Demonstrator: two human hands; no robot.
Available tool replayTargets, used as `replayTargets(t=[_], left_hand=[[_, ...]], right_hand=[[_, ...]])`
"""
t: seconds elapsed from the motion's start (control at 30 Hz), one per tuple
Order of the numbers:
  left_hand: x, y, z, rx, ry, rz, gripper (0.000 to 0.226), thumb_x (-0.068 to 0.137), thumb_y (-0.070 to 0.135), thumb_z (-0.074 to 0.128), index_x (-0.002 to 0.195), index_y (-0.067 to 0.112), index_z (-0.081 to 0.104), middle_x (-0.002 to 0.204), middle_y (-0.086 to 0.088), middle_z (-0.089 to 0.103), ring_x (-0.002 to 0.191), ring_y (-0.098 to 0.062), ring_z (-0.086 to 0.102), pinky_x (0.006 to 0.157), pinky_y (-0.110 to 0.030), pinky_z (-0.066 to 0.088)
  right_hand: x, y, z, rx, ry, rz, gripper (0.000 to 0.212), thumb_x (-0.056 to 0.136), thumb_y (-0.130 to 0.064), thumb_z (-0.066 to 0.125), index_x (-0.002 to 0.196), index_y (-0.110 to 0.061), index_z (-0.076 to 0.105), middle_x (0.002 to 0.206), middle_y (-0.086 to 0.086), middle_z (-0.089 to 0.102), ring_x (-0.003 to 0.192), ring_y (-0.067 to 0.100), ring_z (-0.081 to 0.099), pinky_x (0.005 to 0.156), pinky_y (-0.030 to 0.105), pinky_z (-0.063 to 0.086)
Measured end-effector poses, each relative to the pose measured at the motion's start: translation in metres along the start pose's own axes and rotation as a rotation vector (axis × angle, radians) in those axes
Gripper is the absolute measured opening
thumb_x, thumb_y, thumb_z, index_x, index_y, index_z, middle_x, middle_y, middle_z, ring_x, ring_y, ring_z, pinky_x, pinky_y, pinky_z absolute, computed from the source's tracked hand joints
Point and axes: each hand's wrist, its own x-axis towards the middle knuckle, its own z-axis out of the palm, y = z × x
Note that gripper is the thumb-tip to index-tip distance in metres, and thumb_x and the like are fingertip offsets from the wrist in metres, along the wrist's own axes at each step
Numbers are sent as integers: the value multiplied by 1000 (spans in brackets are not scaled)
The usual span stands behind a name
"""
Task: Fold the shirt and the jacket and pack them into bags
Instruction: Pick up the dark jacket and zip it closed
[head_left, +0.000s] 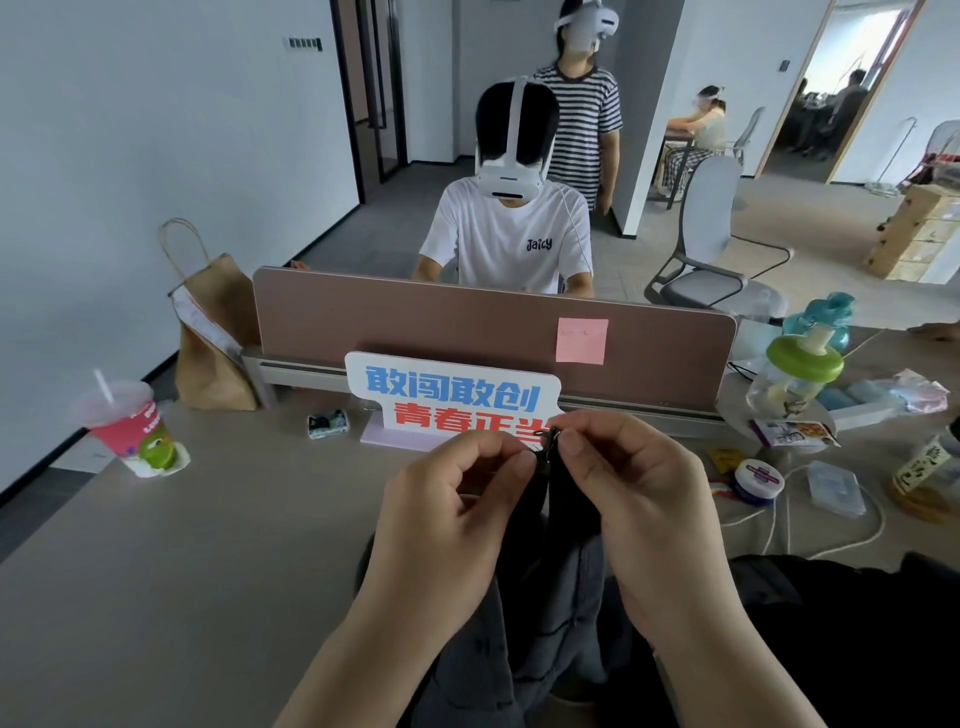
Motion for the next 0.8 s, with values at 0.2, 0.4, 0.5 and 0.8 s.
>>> replayTargets(t=[0.2,0.4,0.5,0.8], left_hand=[[1,0,0,30,29,42,14,88,17,64,80,26,70,76,14,72,69,1,66,62,-6,44],[4,-3,-1,-3,59,1,12,89,21,63,79,25,67,71,14,69,64,2,61,61,-6,42],[3,-5,-1,-30,29,-24,12,88,20,62,78,23,67,70,11,68,63,2,59,60,-8,43],[3,-9,4,-66,-9,-61,12,88,17,63,78,22,67,71,14,69,66,5,61,61,-6,43]], right_hand=[[0,1,3,-175,-17,-64,20,85,-4,65,83,-22,75,81,-12,74,78,2,69,72,14,52],[0,10,6,24,-21,-11,20,89,-2,59,81,-19,68,77,-3,71,74,8,63,70,20,48],[3,8,3,394,-52,131,15,90,-5,52,79,-13,58,77,4,67,78,16,61,78,33,46],[2,22,5,357,-47,152,5,76,-8,60,78,-12,63,79,10,62,79,24,54,80,41,42]])
